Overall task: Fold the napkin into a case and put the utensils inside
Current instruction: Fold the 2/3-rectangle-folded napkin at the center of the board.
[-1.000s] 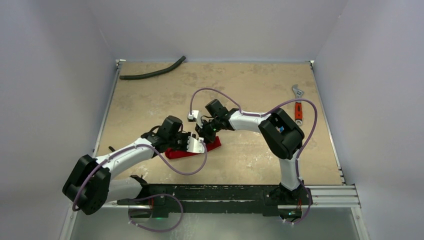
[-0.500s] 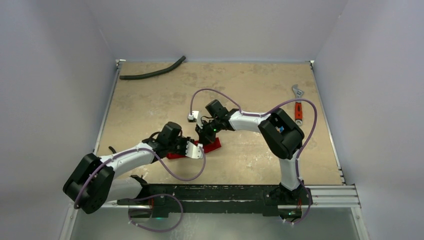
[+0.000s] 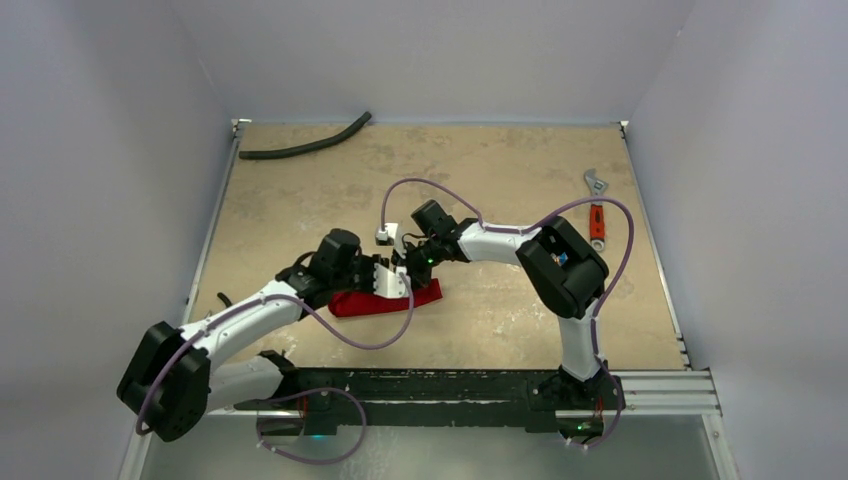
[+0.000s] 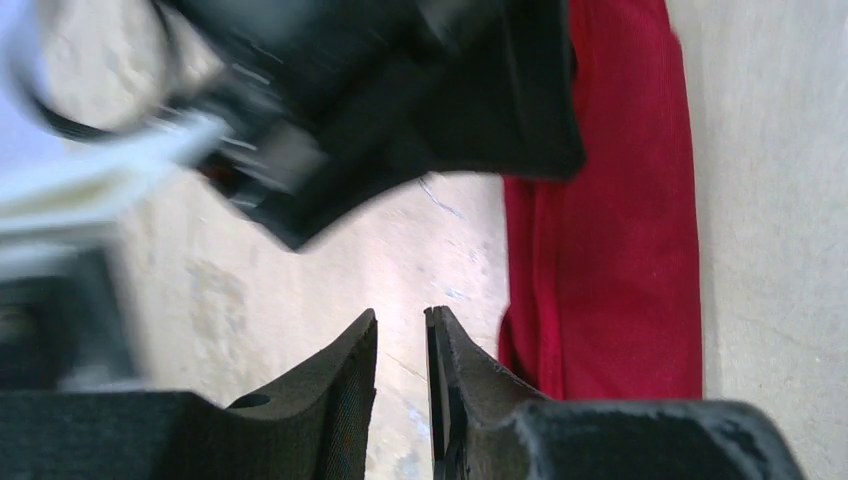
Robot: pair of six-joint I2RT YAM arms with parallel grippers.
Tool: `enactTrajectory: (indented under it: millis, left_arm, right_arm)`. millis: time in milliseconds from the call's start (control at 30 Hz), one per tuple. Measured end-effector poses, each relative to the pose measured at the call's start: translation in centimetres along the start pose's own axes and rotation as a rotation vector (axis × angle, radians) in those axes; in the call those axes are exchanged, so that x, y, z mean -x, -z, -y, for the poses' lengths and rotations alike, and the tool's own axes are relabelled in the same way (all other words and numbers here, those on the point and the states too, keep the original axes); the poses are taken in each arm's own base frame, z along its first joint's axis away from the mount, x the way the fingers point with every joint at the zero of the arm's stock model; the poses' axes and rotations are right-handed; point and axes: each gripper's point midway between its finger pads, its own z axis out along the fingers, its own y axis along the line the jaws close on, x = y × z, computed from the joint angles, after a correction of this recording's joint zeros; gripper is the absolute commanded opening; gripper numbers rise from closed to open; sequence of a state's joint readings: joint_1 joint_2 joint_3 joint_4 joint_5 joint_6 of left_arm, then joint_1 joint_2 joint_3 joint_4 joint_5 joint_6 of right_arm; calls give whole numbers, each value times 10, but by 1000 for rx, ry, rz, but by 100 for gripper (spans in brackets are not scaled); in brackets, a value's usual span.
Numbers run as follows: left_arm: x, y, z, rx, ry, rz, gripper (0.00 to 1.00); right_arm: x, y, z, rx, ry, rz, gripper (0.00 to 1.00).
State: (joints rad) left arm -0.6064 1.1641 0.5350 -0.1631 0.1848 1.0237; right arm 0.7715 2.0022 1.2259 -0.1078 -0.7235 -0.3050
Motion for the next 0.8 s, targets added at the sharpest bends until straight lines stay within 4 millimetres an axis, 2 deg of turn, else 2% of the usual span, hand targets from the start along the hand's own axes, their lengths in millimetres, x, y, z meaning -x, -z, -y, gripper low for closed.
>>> enactTrajectory:
  millis: [133,200,267,333,567,700,800]
  left_arm:
    - [37,14,-20,18,32,134,24]
    - [48,16,-18,-4,38,185,23]
    - [50,13,-9,-40,37,208,20]
    - [47,7,3,-81,23,212,18]
    - [16,-11,52,-217,-39,154,17]
    - [13,-14,55,-223,-61,154,17]
    - [14,-17,53,-211,-81,161,17]
  right_arm:
    - [0,0,0,2,-3,1,0]
    - [0,0,-1,3,-7,0,0]
    - [0,0,-2,7,-11,-1,0]
    - [-1,0,-3,12,-14,-2,1]
    - [-3,-1,-7,38,-28,-5,1]
    - [-3,-1,-10,54,-33,-3,3]
    - [-4,-2,-10,60,-38,-3,15]
